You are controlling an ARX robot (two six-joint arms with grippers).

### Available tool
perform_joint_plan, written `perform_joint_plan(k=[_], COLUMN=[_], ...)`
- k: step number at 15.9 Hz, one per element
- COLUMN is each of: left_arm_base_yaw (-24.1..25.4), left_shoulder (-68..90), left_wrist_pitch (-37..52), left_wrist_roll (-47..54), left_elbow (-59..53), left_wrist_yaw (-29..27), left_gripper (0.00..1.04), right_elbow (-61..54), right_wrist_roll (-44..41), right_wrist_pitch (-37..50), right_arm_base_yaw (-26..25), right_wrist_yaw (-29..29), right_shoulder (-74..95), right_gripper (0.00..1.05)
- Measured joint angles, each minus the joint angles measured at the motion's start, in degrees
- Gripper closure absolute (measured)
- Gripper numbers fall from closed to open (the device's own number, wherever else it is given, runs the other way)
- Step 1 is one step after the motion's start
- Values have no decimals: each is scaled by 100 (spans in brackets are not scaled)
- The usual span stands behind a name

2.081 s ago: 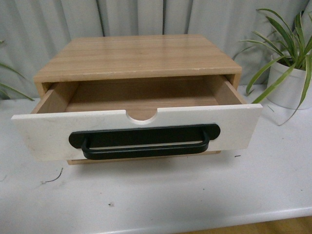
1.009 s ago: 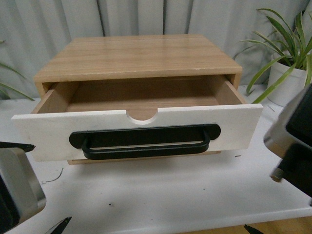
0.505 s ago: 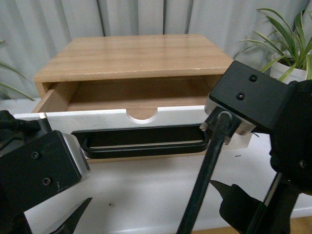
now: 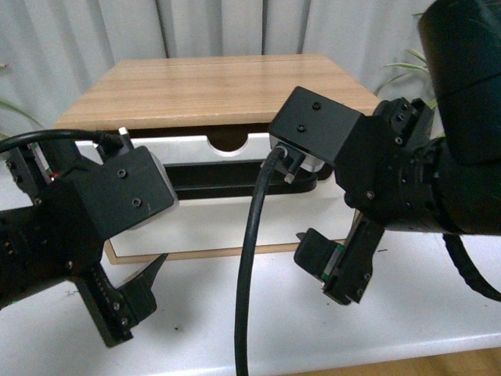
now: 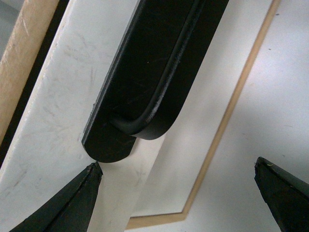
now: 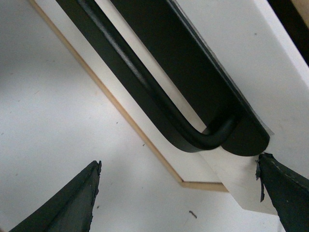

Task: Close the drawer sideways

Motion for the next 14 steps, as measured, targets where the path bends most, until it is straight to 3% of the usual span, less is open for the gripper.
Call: perform_joint_plan(k=[8,11,14], left_arm_base_yaw=[13,-11,-13], left_shoulder=[463,-72,-1644], left_wrist_pitch=[-234,-190,-562], left_wrist_roll=[-9,-225,-824], left_elbow=[721,350,-695], left_wrist_yaw=[-146,-166,-304], left_gripper=[7,7,7], right_elbow=[769,170,-1060], right_wrist_roll=[422,627,1054], right_wrist_pitch=[-57,-181,-20], right_arm_base_yaw=[-162,-264,-448], right_wrist_yaw=[-24,-175,-260], right_shoulder=[605,-22,-1491], right_gripper=[6,6,6])
